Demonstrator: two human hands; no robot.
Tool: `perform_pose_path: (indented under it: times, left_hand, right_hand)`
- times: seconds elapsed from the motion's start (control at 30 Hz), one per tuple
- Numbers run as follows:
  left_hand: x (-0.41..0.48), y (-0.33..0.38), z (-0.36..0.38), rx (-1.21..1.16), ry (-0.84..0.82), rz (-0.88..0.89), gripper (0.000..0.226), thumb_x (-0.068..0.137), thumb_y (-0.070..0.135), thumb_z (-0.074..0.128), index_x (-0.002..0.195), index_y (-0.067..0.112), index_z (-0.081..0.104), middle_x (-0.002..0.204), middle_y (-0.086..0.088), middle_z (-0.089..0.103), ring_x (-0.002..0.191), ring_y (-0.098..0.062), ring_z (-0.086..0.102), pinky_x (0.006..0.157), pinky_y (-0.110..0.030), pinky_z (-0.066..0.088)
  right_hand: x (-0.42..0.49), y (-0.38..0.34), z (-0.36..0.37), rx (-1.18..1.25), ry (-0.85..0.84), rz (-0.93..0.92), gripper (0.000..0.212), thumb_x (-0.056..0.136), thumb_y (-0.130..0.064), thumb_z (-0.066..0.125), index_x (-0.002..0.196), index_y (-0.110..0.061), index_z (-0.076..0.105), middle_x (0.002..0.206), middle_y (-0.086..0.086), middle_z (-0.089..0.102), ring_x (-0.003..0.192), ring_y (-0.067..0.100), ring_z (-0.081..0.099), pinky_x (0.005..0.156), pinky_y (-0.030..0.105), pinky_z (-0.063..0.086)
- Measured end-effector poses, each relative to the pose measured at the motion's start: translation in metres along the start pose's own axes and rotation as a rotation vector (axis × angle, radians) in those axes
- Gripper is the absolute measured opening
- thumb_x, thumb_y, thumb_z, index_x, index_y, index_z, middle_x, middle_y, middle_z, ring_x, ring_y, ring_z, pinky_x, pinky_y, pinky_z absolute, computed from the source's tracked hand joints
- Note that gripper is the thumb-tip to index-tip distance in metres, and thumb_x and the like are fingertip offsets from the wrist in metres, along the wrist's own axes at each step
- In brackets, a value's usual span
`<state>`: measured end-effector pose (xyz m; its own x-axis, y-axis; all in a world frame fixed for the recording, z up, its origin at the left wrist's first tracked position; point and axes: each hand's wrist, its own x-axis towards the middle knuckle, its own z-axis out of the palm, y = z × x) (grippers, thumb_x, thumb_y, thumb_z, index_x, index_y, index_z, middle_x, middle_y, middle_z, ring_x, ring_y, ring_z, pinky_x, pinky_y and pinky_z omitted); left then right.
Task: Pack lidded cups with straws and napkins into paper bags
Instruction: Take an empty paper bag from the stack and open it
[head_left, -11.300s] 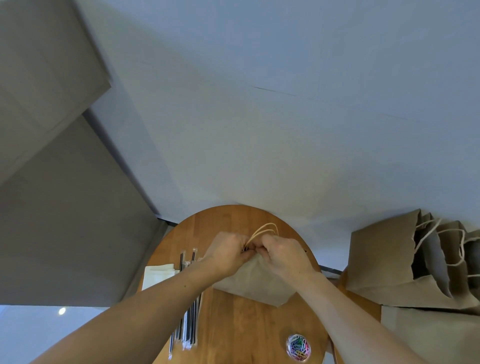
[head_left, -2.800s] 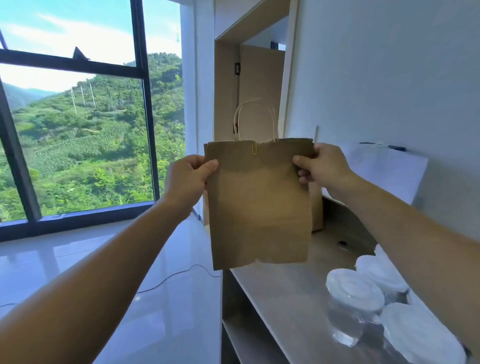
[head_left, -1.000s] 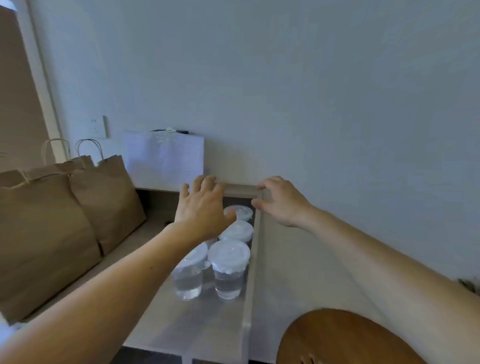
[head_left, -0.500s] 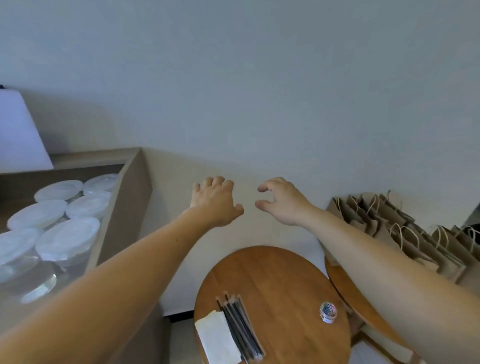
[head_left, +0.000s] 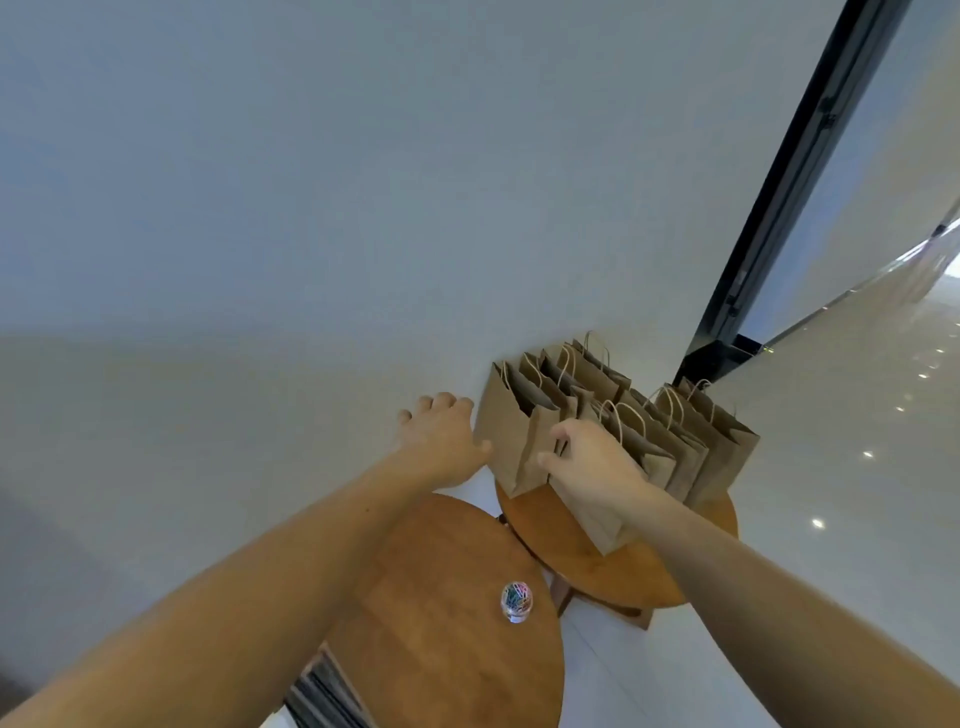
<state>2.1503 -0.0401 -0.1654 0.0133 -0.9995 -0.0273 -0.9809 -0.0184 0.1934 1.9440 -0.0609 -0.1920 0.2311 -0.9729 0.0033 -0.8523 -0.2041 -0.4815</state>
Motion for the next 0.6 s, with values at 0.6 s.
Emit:
perform_pose_path:
  times: [0.6]
  left_hand:
    - [0.16, 0.16, 0.121, -0.135, -0.204, -0.091, 0.054, 0.094, 0.049, 0.05, 0.138, 0.018, 0.044, 0.141, -0.008, 0.046, 0.127, -0.03, 0.044, 0.105, -0.048, 0.042]
  right_hand:
    - [0.137, 0.257, 0.005, -0.294, -0.193, 0.359, 0.078, 0.082, -0.071, 0.055, 0.134, -0.014, 0.041, 0.135, 0.008, 0.043, 0.102, 0.023, 0.058, 0.047, 0.025, 0.026]
